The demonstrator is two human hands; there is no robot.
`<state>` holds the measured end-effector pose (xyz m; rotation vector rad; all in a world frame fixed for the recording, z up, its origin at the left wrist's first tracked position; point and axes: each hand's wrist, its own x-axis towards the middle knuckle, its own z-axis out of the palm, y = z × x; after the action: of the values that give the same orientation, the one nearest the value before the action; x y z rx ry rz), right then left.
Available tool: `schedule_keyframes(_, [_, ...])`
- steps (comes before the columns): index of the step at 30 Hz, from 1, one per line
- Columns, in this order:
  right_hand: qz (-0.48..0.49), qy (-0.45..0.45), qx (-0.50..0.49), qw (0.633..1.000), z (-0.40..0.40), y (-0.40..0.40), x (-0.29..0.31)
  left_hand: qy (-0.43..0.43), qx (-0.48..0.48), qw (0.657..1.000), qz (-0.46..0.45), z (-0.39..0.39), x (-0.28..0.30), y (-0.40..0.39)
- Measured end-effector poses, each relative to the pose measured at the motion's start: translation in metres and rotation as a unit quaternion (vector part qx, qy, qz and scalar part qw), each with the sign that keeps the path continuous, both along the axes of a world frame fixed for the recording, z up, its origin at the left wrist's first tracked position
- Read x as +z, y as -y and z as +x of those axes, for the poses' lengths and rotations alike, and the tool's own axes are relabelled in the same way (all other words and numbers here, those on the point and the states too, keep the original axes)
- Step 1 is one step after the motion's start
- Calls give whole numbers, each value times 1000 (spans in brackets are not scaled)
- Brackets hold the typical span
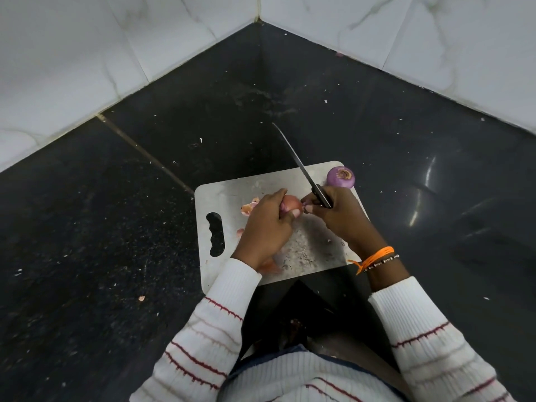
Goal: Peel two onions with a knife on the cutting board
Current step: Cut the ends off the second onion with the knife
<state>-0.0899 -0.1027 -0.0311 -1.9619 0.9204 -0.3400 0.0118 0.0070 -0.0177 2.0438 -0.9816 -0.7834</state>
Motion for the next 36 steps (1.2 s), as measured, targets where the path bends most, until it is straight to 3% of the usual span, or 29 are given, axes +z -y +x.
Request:
schedule_keyframes(5, [-66, -6, 11, 998, 1, 0, 5, -91, 4, 995, 30, -1, 5, 0])
schedule_keyframes(10, [-119, -58, -43, 990, -6, 6, -4, -251, 3, 968, 8, 4, 12, -6])
schedule_keyframes(17, [37, 18, -97, 994, -6, -2, -9, -256, 80, 963, 0, 0, 8, -4])
schedule_keyframes(21, [61, 69, -161, 983, -4, -11, -3, -331, 157, 929, -51, -2, 2, 3])
schedule_keyframes(26, [148, 124, -118, 974, -2, -27, 10, -247, 170, 952, -58, -3, 6, 10])
schedule_keyframes(30, [157, 154, -112, 969, 2, -28, 9, -176, 77, 981, -27, -3, 4, 9])
schedule_keyframes(32, [169, 150, -124, 966, 3, -23, 8, -135, 25, 990, -21, -4, 0, 7])
schedule_keyframes(36, [187, 120, -100, 970, 7, -16, 7, -36, 41, 998, -41, -1, -9, 7])
